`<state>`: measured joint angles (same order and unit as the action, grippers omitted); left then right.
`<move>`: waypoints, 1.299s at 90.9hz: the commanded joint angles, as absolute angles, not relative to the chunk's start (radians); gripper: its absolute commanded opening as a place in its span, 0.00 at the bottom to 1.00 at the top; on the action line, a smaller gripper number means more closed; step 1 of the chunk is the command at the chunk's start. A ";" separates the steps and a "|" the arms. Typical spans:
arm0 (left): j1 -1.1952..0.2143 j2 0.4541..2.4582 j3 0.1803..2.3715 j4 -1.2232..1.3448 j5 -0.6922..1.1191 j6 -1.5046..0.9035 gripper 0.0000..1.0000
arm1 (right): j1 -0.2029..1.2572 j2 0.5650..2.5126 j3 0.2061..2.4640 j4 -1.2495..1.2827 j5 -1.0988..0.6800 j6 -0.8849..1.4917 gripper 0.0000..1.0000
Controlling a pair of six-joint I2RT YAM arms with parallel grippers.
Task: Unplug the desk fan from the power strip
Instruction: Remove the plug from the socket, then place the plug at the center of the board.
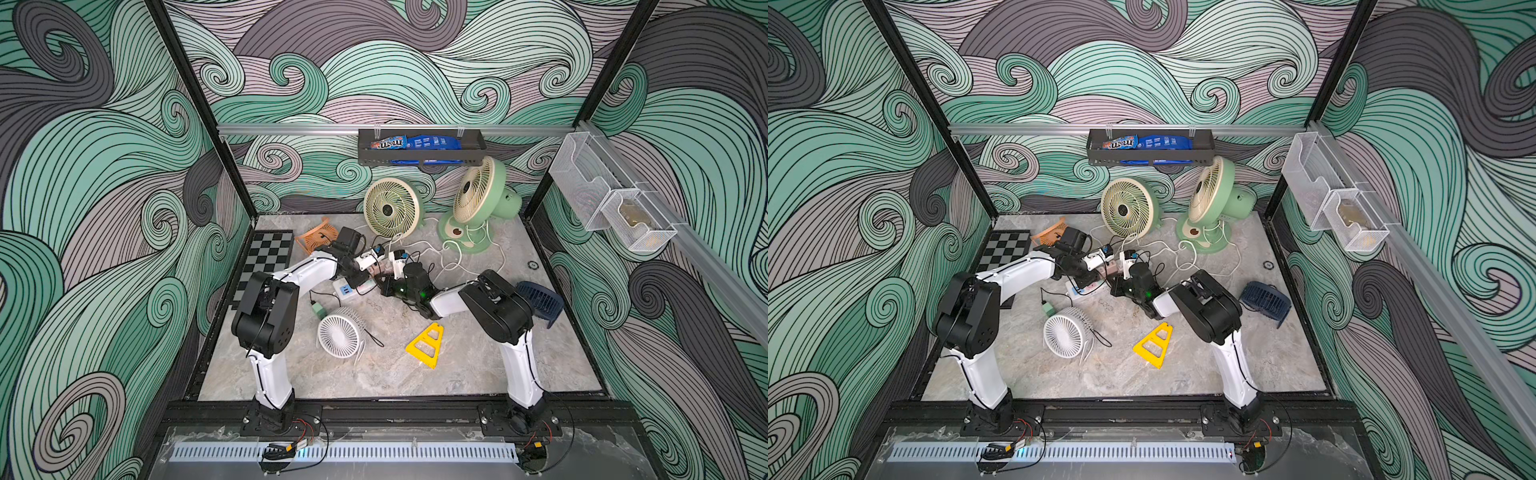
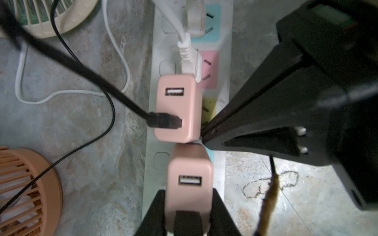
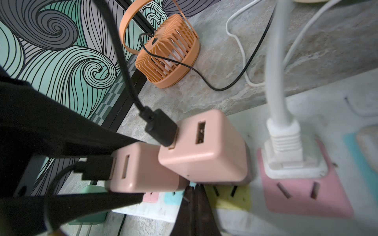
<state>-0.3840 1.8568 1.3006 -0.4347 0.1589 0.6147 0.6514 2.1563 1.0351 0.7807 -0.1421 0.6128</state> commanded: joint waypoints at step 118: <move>-0.588 1.905 1.643 -0.697 0.437 0.478 0.00 | 0.292 1.385 0.737 0.365 -0.177 0.457 0.06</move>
<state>-0.5381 1.8507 1.5776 -0.6449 0.4332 0.5106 0.3397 1.4658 0.7795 0.4141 -0.1761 0.4824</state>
